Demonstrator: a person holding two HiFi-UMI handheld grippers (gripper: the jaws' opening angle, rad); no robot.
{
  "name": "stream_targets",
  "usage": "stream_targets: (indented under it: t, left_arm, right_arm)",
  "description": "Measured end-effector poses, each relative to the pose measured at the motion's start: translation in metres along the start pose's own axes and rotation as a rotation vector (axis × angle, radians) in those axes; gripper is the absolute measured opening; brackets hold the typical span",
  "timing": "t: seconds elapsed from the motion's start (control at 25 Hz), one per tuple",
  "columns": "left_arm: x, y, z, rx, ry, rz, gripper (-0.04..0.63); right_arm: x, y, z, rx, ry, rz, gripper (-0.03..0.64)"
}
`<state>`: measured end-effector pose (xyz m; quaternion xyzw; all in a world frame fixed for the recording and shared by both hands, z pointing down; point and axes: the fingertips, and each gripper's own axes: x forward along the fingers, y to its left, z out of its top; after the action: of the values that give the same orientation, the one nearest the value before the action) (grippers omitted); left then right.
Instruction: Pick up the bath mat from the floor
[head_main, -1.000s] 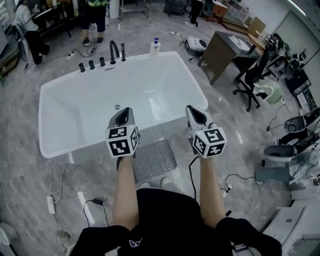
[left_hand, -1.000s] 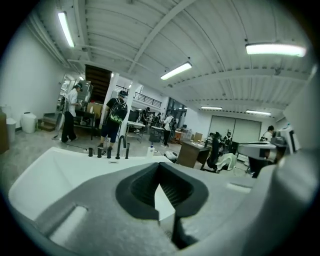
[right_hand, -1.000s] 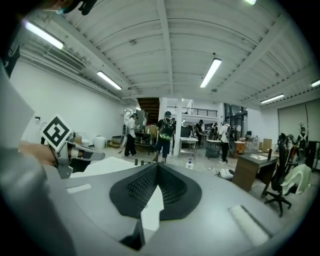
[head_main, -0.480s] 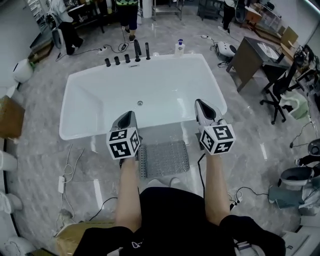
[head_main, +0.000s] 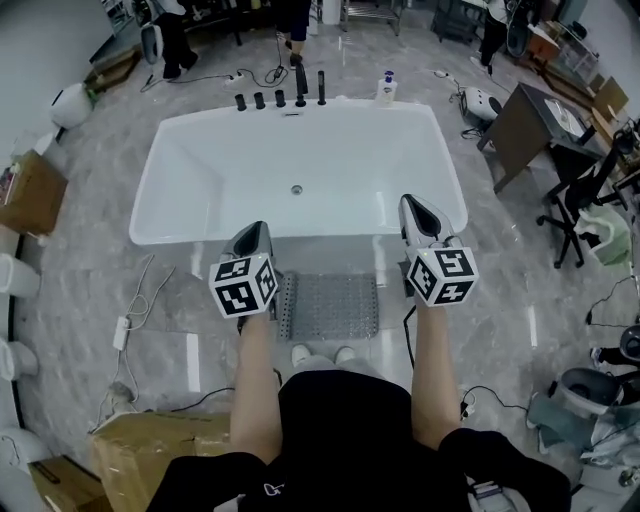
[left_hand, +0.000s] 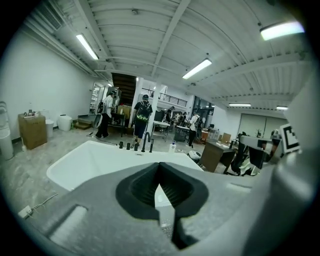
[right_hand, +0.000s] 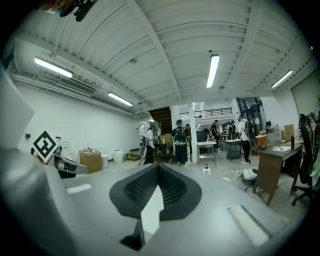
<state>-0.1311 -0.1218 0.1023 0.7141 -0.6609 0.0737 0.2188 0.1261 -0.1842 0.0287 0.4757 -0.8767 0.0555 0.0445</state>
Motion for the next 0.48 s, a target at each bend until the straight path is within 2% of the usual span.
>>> stream_targets:
  t: [0.24, 0.48]
  left_arm:
    - [-0.011, 0.018, -0.012, -0.098, 0.003, 0.011, -0.002]
    - [0.001, 0.017, -0.05, -0.116, 0.086, -0.002, -0.002]
  right_arm:
    - [0.003, 0.031, -0.019, -0.016, 0.049, 0.06, 0.008]
    - [0.0, 0.016, -0.056, 0.026, 0.126, 0.022, 0.008]
